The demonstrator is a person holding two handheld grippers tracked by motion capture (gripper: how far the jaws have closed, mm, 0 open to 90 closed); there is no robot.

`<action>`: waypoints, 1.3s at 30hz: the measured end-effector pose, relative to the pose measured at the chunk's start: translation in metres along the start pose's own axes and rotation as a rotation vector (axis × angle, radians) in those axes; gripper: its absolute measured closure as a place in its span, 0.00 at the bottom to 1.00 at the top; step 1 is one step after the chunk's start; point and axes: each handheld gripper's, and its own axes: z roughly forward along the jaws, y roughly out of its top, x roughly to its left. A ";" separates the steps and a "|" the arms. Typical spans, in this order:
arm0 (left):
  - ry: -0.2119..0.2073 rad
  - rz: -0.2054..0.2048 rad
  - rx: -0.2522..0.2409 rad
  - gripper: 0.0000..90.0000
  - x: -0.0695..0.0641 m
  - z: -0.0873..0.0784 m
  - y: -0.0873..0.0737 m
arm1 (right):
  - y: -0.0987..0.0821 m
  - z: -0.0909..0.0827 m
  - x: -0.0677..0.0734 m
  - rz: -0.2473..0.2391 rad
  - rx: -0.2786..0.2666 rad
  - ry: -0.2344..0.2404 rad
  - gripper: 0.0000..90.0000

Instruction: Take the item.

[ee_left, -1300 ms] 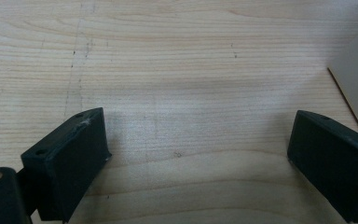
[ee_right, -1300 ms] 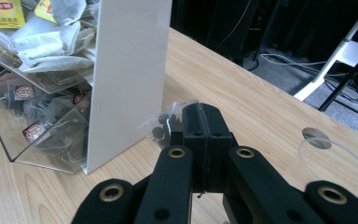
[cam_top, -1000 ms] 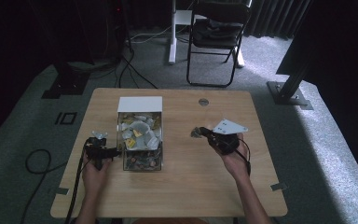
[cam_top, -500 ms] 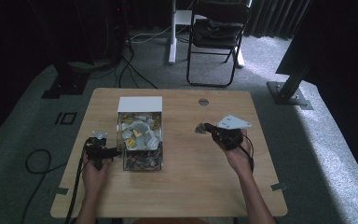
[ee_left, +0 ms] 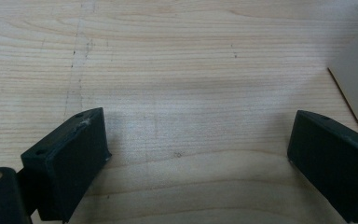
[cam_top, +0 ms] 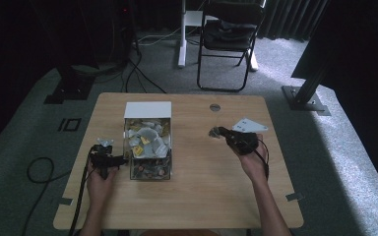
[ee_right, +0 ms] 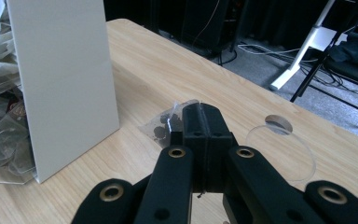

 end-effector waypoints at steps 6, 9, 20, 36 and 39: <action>0.000 0.001 0.000 0.06 0.000 0.000 0.000 | 0.004 0.000 -0.005 0.004 -0.006 -0.013 1.00; 0.001 0.001 0.000 0.06 0.000 0.000 0.000 | 0.005 0.000 -0.008 0.006 -0.007 -0.020 1.00; 0.001 -0.005 -0.004 0.06 0.000 0.000 0.000 | 0.007 0.002 -0.022 0.025 -0.004 -0.053 1.00; 0.001 -0.005 -0.004 0.06 0.000 0.000 0.000 | 0.009 0.015 -0.042 0.054 0.005 -0.108 1.00; 0.000 -0.005 -0.003 0.06 0.000 0.000 0.000 | 0.007 0.018 -0.046 0.064 0.007 -0.118 1.00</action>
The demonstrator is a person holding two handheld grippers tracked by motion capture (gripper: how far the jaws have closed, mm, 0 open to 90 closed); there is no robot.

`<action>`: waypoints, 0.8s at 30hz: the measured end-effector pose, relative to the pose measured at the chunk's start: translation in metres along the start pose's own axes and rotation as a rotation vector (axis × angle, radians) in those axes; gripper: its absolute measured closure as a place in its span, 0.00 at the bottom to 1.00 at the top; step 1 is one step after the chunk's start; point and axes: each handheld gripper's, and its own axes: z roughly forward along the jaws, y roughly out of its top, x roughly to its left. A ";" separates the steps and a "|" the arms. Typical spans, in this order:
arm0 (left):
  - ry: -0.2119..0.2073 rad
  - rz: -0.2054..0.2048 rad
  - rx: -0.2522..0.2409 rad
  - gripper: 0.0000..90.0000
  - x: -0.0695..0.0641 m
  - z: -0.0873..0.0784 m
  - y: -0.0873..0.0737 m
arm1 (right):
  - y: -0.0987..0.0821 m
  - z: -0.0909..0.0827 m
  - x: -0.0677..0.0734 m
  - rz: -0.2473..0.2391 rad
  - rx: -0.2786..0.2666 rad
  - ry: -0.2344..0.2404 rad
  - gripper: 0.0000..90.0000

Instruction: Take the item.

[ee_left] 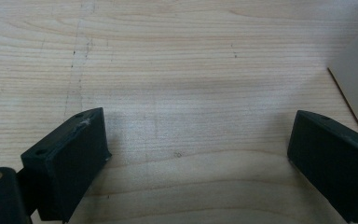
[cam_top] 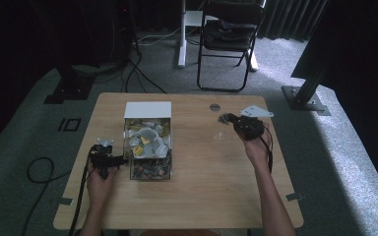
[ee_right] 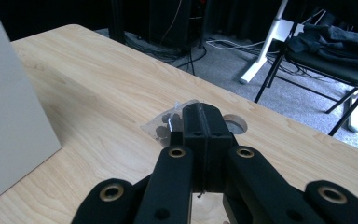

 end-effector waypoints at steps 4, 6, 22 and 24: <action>0.000 0.000 -0.001 0.06 0.000 0.000 0.000 | -0.001 0.002 -0.003 0.010 -0.001 -0.006 1.00; 0.001 0.000 -0.001 0.06 0.000 0.000 0.000 | -0.001 0.003 -0.004 0.013 -0.001 -0.012 1.00; 0.001 0.001 -0.001 0.06 0.000 0.000 0.000 | -0.005 0.024 -0.021 0.062 0.023 -0.059 1.00; 0.000 0.001 0.000 0.06 0.000 0.000 0.000 | -0.006 0.027 -0.023 0.066 0.028 -0.058 1.00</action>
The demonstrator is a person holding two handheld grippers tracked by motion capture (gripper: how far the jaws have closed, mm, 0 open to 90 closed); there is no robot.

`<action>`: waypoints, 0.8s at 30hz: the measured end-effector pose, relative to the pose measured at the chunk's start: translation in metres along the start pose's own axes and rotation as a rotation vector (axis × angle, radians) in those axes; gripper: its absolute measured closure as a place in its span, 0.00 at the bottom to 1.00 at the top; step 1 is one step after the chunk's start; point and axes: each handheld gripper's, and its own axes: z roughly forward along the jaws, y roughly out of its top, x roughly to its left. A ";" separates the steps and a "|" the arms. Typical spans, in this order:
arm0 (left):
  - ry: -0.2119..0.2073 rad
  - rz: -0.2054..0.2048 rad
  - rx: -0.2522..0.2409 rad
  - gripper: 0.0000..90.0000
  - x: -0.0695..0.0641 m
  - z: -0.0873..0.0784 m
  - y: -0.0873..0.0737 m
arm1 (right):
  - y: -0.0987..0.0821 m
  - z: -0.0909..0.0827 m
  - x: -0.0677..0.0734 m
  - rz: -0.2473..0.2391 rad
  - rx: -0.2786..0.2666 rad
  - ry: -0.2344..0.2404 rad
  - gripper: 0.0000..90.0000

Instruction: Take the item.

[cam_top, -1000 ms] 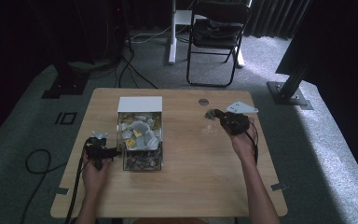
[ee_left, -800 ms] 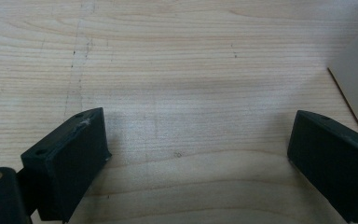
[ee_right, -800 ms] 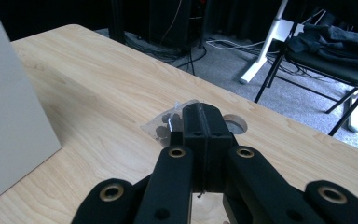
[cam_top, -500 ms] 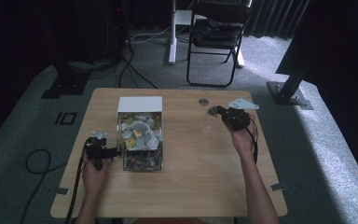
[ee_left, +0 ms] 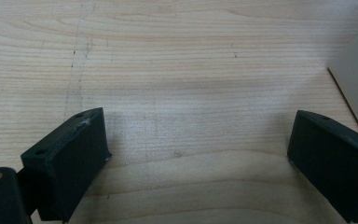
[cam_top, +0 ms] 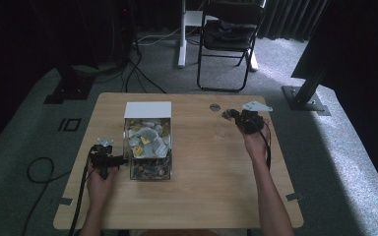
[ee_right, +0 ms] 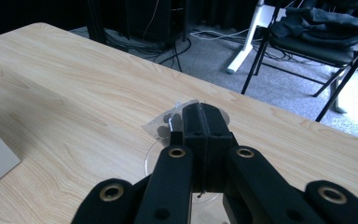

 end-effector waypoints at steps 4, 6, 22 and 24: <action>0.000 0.000 -0.001 0.06 0.000 0.000 0.000 | -0.001 0.004 -0.001 0.007 0.007 -0.006 1.00; 0.000 0.000 -0.001 0.06 0.000 0.000 0.000 | -0.002 0.008 -0.001 0.005 0.021 -0.001 1.00; 0.000 0.000 0.000 0.06 0.000 0.000 0.000 | -0.010 0.005 0.006 0.013 0.051 0.030 0.45; -0.001 0.000 0.000 0.06 0.000 0.000 0.000 | -0.013 0.004 0.009 0.003 0.063 0.031 0.43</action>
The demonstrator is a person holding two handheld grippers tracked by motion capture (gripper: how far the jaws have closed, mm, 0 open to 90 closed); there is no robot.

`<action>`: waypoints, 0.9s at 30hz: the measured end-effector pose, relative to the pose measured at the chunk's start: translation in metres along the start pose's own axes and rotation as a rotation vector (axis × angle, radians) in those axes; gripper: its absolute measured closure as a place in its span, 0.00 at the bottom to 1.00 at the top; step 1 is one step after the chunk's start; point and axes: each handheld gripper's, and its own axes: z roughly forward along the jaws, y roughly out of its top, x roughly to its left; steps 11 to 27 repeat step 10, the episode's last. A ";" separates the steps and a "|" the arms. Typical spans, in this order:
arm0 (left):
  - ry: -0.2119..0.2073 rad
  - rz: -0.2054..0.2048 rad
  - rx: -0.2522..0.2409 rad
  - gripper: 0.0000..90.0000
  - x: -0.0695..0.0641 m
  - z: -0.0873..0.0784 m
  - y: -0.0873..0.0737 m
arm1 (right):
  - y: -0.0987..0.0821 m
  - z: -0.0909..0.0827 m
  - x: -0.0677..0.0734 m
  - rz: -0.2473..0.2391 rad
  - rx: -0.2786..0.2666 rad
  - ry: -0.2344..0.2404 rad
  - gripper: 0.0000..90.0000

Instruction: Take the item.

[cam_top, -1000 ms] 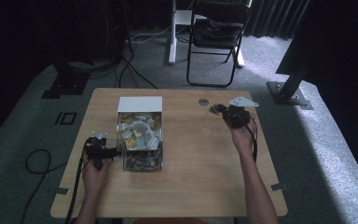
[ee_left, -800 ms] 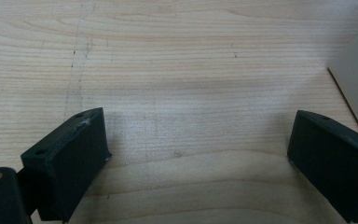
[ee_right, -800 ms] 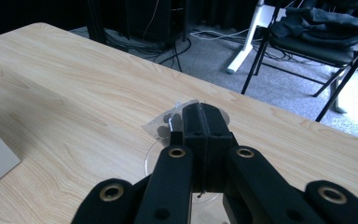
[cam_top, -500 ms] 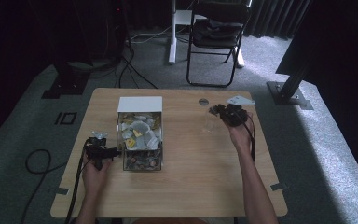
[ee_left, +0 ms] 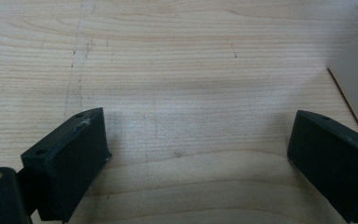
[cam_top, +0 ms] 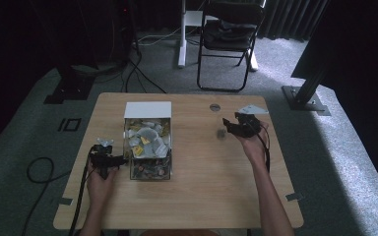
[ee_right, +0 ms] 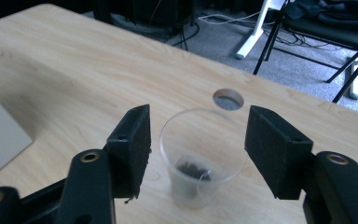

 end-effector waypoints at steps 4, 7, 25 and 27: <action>0.001 0.000 -0.001 0.06 0.000 0.000 0.000 | -0.006 -0.002 0.006 -0.003 0.005 0.011 0.42; 0.002 -0.001 -0.001 0.06 0.000 0.000 0.000 | -0.010 -0.004 0.009 0.002 0.008 0.015 0.42; 0.001 0.000 -0.001 0.06 0.000 0.000 0.000 | -0.013 -0.005 0.012 -0.002 0.012 0.013 0.41; 0.001 0.000 -0.001 0.06 0.000 0.000 0.000 | -0.013 -0.005 0.012 -0.002 0.012 0.013 0.41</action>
